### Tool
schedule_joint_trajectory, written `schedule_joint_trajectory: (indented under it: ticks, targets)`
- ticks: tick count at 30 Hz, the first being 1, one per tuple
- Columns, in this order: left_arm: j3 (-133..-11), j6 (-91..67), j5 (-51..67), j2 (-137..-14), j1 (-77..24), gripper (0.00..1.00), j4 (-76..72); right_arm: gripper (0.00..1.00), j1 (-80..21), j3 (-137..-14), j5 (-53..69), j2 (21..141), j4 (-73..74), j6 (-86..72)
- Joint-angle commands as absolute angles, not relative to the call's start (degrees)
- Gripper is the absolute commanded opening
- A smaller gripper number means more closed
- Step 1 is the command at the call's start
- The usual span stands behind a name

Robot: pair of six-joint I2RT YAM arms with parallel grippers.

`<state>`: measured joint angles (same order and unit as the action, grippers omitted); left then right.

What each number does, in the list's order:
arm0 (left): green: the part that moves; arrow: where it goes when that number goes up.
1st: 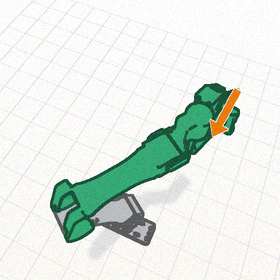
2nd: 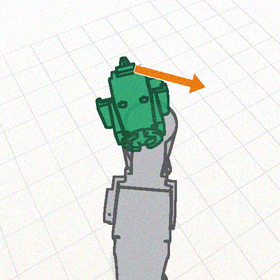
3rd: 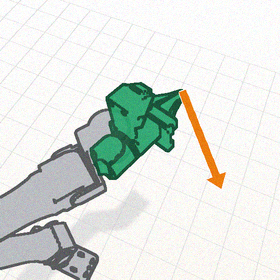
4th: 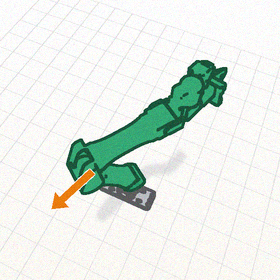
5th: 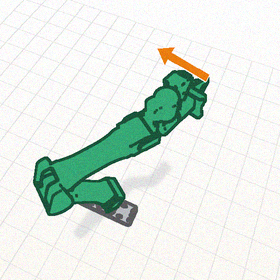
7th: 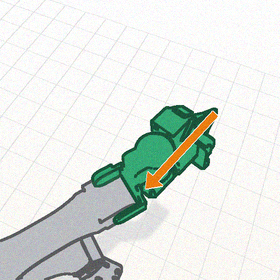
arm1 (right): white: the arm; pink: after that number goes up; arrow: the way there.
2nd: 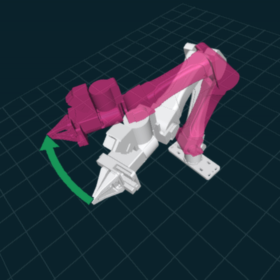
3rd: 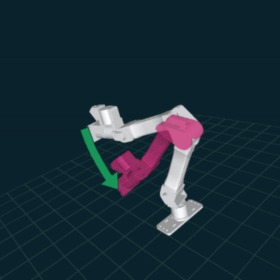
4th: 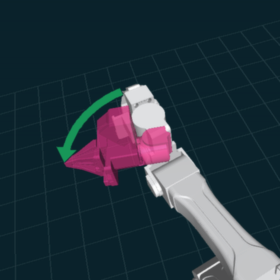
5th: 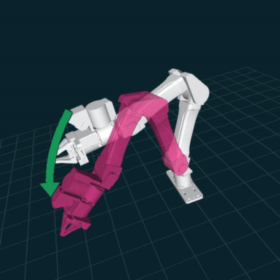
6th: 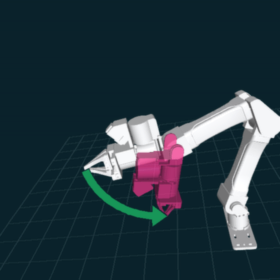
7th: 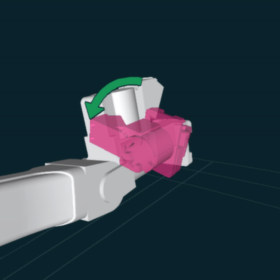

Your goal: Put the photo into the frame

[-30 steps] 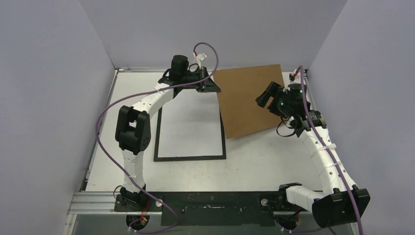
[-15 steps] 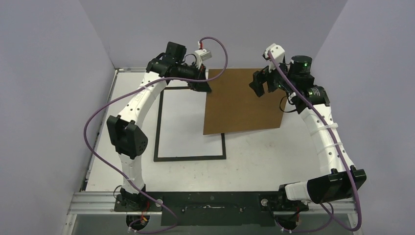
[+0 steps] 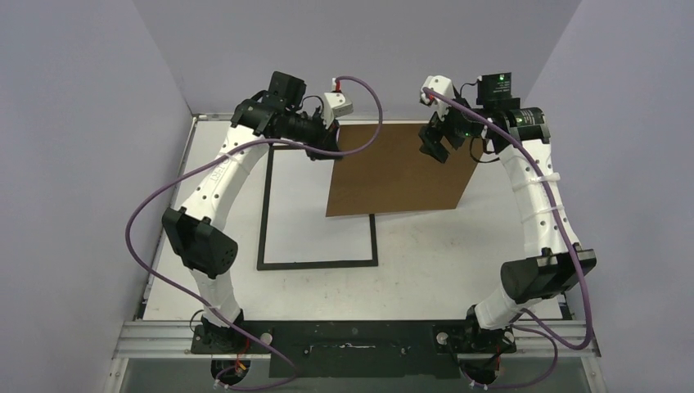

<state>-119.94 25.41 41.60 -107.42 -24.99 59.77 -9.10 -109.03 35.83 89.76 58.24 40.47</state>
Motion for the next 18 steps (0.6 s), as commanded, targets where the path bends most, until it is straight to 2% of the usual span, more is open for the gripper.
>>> schedule_joint_trajectory:
  ticks: [1, 9, 18]
  targets:
    - [-116.57, 29.98, 38.55, -101.85, -25.36, 0.00, 57.75, 0.84, -9.43, -112.40, 40.53, 92.50, 66.08, 46.97]
    - [-108.31, 36.15, 36.91, -95.79, -26.50, 0.00, 53.72, 0.83, -9.97, -114.92, 42.72, 94.30, 68.20, 48.90]
    - [-104.75, 38.60, 35.08, -92.88, -26.89, 0.00, 51.77, 0.89, -10.26, -110.53, 42.43, 89.66, 56.62, 42.98]
